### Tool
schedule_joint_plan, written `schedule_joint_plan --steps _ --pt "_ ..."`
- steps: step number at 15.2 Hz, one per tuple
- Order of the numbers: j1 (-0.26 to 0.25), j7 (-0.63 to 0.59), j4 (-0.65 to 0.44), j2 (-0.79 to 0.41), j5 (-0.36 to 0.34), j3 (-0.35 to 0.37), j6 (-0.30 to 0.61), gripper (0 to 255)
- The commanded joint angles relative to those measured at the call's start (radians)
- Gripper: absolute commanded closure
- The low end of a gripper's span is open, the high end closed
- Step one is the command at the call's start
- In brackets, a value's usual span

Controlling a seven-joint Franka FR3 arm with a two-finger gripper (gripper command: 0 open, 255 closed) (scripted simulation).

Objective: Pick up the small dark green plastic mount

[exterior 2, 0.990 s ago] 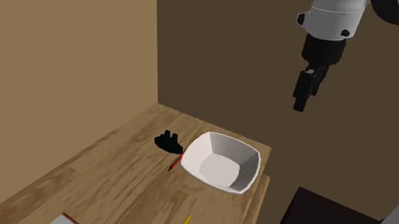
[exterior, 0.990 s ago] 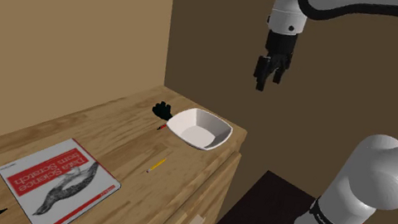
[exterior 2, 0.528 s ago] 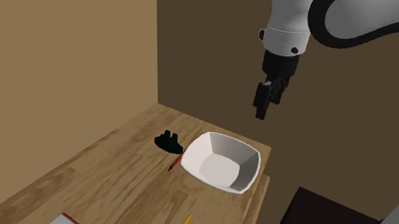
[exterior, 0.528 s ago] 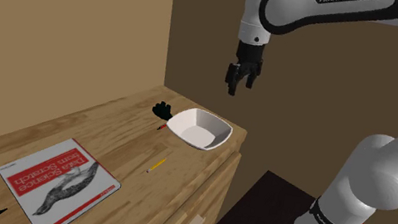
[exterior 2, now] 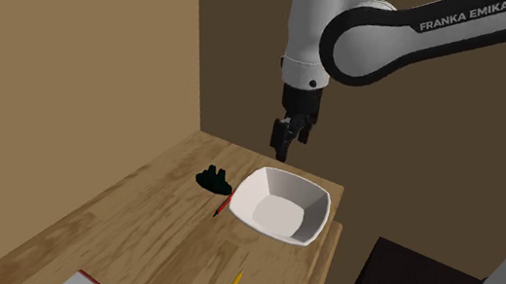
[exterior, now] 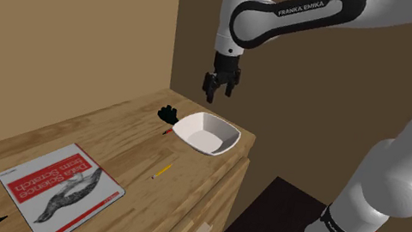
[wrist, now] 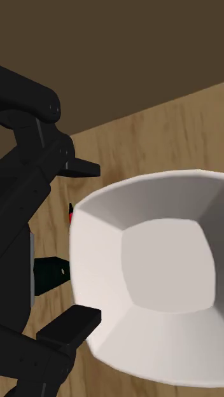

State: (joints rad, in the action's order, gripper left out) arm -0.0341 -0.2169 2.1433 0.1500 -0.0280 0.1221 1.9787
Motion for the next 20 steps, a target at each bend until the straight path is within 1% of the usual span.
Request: schedule_joint_plan --steps 1,8,14,15,20 --pt "-0.002 -0.005 -0.049 -0.077 -0.001 0.005 0.033 0" --pt "-0.020 -0.026 -0.258 -0.335 -0.013 0.020 0.103 0" --pt "-0.044 -0.038 -0.497 -0.567 -0.026 0.025 0.112 0" --pt "-0.047 -0.039 -0.521 -0.588 -0.027 0.025 0.111 0" --pt "-0.048 -0.041 -0.491 -0.614 -0.032 0.023 0.166 0"
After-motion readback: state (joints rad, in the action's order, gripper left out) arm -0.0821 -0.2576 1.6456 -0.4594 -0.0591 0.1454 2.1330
